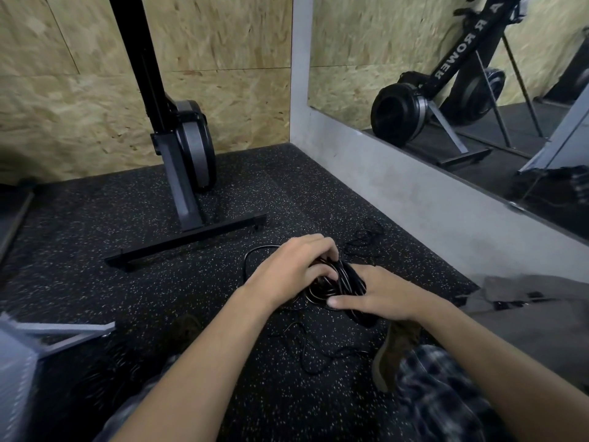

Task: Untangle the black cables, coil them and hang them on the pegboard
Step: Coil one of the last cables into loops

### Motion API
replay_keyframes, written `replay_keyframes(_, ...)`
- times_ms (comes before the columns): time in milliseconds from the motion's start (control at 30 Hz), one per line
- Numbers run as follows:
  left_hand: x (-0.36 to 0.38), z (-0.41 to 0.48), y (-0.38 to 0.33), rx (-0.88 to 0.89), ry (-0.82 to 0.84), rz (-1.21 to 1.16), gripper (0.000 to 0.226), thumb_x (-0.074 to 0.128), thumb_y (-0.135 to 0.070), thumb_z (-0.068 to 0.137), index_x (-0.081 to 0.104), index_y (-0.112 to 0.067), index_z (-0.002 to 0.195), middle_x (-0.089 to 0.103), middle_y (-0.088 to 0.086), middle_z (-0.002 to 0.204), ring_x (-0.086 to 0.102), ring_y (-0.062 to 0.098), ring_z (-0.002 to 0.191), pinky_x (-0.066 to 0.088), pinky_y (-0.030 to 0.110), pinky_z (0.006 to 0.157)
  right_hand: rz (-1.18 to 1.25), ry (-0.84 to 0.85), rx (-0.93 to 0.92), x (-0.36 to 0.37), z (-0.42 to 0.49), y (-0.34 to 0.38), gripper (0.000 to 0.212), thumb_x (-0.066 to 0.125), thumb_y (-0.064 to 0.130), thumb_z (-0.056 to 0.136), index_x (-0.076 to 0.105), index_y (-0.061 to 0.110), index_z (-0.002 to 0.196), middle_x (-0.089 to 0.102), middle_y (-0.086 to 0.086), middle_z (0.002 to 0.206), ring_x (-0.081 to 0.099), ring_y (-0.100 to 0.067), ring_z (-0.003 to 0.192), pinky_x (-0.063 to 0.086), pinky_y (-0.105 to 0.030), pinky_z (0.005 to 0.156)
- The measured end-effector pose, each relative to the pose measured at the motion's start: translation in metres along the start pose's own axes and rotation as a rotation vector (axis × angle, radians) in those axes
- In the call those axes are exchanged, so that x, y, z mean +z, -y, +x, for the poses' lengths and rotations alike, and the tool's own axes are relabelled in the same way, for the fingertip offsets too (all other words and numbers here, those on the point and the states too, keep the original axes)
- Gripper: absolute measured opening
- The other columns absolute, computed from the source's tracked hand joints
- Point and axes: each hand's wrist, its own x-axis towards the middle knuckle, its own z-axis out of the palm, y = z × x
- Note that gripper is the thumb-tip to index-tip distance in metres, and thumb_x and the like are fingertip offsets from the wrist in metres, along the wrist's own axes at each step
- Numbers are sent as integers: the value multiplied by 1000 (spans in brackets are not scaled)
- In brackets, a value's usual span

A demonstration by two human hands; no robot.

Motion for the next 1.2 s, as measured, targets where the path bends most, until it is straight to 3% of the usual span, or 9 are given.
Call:
replay_keyframes(200,1,-2,4,-33,-53,45,31,74,-47,90,67,-25,110,54,-16,107,52,4,103,48,27,90,116,-26,-57,-2,2,-11,14,72,34,94,65,30,105,76,6,98,72,-9,90,57,-40,91)
replay_keyframes(367,-3,-5,13,-220,43,-15,45,57,-72,90,68,-36,113,65,-18,108,61,2,103,55,37,93,258,15,-56,-3,0,-19,20,72,29,97,68,20,115,76,-1,105,73,-18,99,56,-43,96)
replay_keyframes(433,-8,-7,17,-279,62,-67,41,52,-64,98,70,-33,117,69,-16,112,62,3,106,52,35,96,308,2,-44,-6,-1,-22,24,72,28,98,69,20,120,76,0,112,73,-16,105,55,-39,99)
replay_keyframes(533,-17,-9,23,-344,44,-133,24,54,-43,106,70,-28,117,69,-14,108,61,0,100,45,26,87,380,-53,-31,-14,-5,-22,24,71,27,98,70,20,121,77,2,114,73,-12,106,55,-36,99)
replay_keyframes(700,-23,2,15,-144,-189,-152,12,64,-20,103,77,-19,103,66,-11,98,62,3,93,41,11,82,216,80,80,-11,-4,-24,28,71,38,96,70,23,120,77,3,112,74,-9,102,59,-39,98)
replay_keyframes(900,-6,27,13,-113,-109,-197,6,77,-28,93,82,-24,94,72,-13,92,67,5,90,51,23,84,214,313,11,2,-5,-16,39,78,32,93,67,19,128,74,4,124,70,-13,115,52,-39,108)
replay_keyframes(1033,3,24,38,-305,115,-266,12,79,-41,89,83,-30,89,78,-14,87,72,8,89,57,34,89,192,212,-128,-1,-12,-8,42,80,35,92,68,19,129,73,4,125,69,-15,117,54,-42,104)
replay_keyframes(1167,13,9,55,-449,168,-525,30,65,-27,103,79,-14,79,67,-9,63,56,11,54,46,23,57,178,18,-146,-14,-15,-9,47,85,33,87,66,27,129,72,14,125,66,-4,119,53,-36,106)
replay_keyframes(1200,15,6,56,-484,178,-571,32,61,-23,105,78,-9,81,64,-5,62,52,12,54,44,22,56,161,-39,-146,-17,-16,-10,52,86,38,84,62,30,130,72,15,125,66,-3,118,54,-36,104)
